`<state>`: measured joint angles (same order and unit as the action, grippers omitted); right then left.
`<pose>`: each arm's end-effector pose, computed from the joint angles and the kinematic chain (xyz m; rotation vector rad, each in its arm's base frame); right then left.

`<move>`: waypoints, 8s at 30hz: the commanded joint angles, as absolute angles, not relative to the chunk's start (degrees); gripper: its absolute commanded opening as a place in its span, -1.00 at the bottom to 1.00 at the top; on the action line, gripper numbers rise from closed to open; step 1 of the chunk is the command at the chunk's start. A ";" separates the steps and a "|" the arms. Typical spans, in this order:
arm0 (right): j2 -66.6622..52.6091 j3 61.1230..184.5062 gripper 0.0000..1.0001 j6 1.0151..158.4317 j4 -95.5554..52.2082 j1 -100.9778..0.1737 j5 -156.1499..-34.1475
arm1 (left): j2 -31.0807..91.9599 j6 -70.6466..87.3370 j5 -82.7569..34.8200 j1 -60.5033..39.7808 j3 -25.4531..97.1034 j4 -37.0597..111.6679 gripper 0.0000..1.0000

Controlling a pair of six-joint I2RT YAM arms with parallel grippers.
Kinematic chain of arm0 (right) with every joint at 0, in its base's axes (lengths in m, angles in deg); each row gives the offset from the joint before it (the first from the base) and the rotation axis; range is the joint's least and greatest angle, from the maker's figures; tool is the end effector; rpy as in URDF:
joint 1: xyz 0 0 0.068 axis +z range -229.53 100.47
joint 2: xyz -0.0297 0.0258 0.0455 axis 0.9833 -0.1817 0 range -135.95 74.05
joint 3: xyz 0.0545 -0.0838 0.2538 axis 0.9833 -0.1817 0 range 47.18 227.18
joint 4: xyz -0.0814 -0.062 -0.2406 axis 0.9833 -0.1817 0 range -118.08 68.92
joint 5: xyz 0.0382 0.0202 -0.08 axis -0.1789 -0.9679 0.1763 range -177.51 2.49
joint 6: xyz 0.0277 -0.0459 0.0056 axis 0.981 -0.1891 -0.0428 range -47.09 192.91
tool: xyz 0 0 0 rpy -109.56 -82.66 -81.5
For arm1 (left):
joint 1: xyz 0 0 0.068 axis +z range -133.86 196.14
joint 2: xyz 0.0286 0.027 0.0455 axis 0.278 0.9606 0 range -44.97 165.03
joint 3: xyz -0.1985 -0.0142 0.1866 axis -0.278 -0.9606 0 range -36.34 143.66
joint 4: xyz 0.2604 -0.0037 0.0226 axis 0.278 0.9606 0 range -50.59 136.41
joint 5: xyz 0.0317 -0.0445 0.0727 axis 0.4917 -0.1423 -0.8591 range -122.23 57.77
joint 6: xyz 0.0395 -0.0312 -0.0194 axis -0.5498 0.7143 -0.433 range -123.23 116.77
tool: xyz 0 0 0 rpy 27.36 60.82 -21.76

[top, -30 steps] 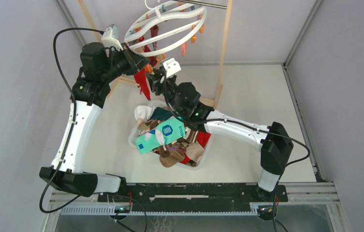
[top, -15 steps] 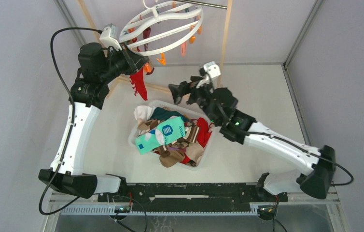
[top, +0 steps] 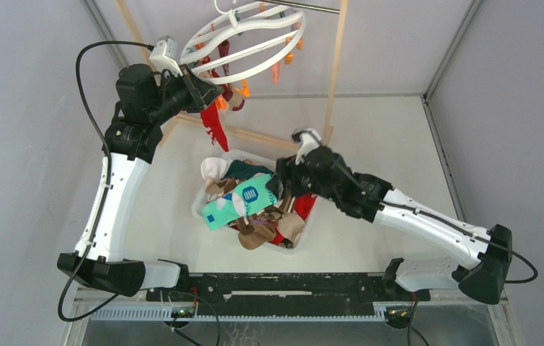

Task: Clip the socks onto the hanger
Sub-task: Pick up the sock from the bin, then clamp the sock onto the hanger.

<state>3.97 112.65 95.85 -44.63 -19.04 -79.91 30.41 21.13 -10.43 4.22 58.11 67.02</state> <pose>0.1398 0.2374 0.3502 -0.6097 2.0584 0.7486 0.2625 -0.0690 0.4898 0.0989 1.7718 -0.7898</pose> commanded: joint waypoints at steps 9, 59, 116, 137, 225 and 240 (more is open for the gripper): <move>-13.48 116.79 0.59 47.63 -28.51 -0.71 -80.90 | 29.50 19.30 -8.27 4.45 59.98 66.65 -1.00; -15.01 120.27 -1.00 51.91 -8.44 -12.52 -83.40 | 28.71 18.81 -7.92 4.39 60.29 67.76 -1.00; -13.53 121.61 -1.00 67.43 14.99 -19.68 -68.32 | 29.21 22.52 -8.94 3.61 58.49 65.23 -1.00; -11.00 120.87 -1.00 65.28 11.79 -20.40 -68.51 | 29.21 22.35 -8.73 3.65 58.93 65.08 -1.00; -12.33 130.59 -1.00 76.69 5.37 -23.10 -82.09 | 12.48 20.36 6.85 8.10 34.21 64.02 0.94; -10.87 129.73 -0.34 81.88 3.47 -24.86 -86.62 | 15.42 19.30 5.98 8.23 33.45 59.01 -0.79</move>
